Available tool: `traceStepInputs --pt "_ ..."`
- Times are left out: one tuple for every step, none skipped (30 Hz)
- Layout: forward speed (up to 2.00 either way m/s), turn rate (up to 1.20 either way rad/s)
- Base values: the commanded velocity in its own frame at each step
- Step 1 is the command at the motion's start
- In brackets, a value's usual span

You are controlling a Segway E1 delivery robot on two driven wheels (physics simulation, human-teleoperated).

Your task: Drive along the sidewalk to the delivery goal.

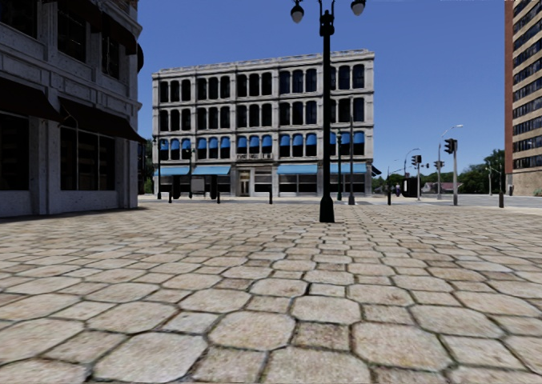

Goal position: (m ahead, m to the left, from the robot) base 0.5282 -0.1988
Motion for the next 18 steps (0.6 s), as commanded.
traceStepInputs --pt "0.0 0.0" --pt "0.0 0.0" --pt "0.0 0.0" --pt "0.0 0.0" --pt "0.0 0.0" --pt "0.0 0.0" --pt "0.0 0.0" --pt "0.0 0.0" --pt "0.0 0.0" --pt "0.0 0.0" --pt "0.0 0.0" --pt "0.0 0.0" --pt "0.0 0.0" --pt "0.0 0.0" --pt "0.0 0.0" --pt "0.0 0.0" --pt "0.0 0.0" --pt "0.0 0.0"
